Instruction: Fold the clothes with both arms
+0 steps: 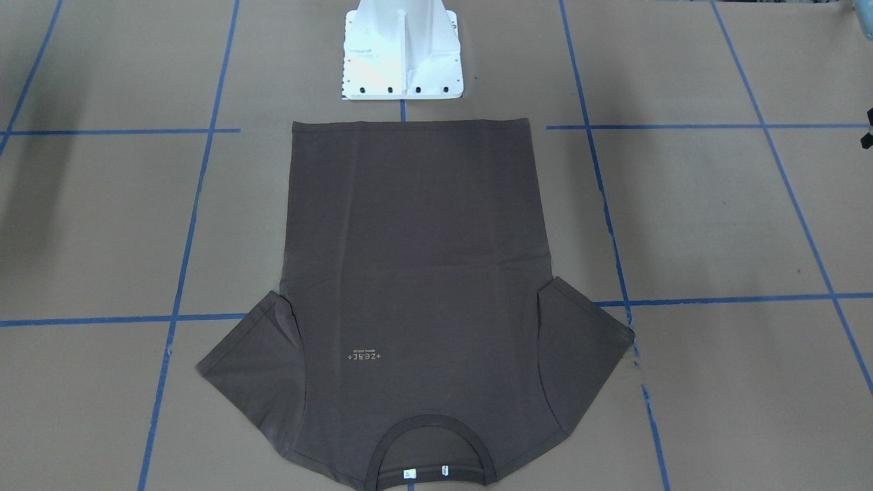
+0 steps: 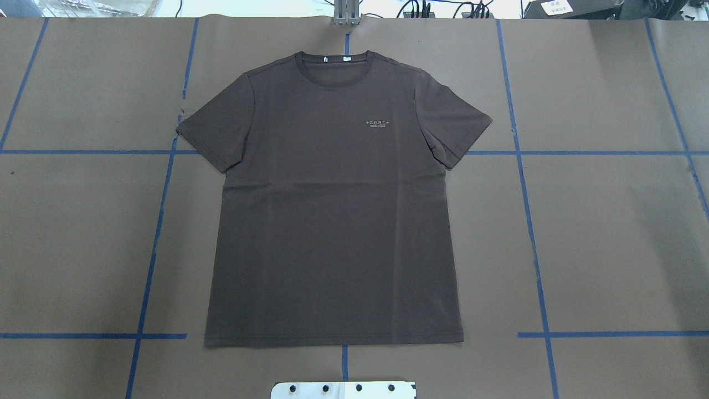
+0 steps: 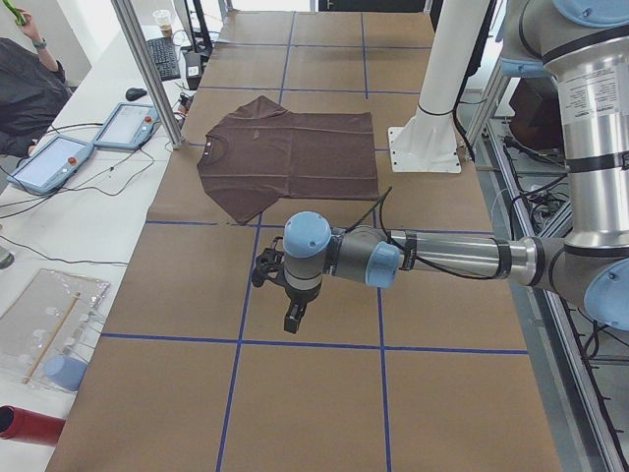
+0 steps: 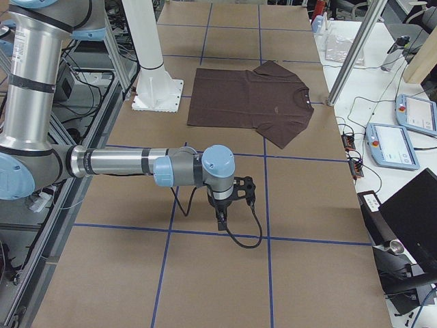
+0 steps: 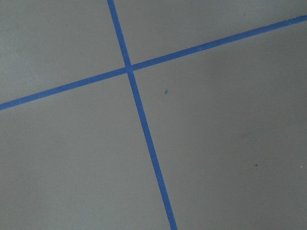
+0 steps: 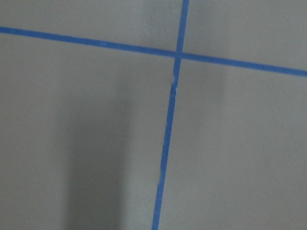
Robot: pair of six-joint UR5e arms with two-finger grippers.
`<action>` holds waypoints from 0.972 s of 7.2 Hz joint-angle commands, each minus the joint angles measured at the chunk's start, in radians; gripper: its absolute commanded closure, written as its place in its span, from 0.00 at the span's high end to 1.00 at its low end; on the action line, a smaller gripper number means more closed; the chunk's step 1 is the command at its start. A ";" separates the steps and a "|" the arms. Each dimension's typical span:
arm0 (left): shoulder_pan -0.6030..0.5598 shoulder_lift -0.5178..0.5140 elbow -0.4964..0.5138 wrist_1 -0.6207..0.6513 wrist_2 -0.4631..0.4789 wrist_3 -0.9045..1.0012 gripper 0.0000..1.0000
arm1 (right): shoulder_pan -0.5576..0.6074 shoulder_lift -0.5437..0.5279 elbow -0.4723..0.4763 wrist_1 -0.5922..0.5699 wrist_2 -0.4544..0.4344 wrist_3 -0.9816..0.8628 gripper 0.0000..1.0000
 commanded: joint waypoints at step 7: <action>0.005 -0.282 0.237 -0.443 -0.005 -0.109 1.00 | -0.344 0.434 -0.291 0.544 -0.091 0.798 0.99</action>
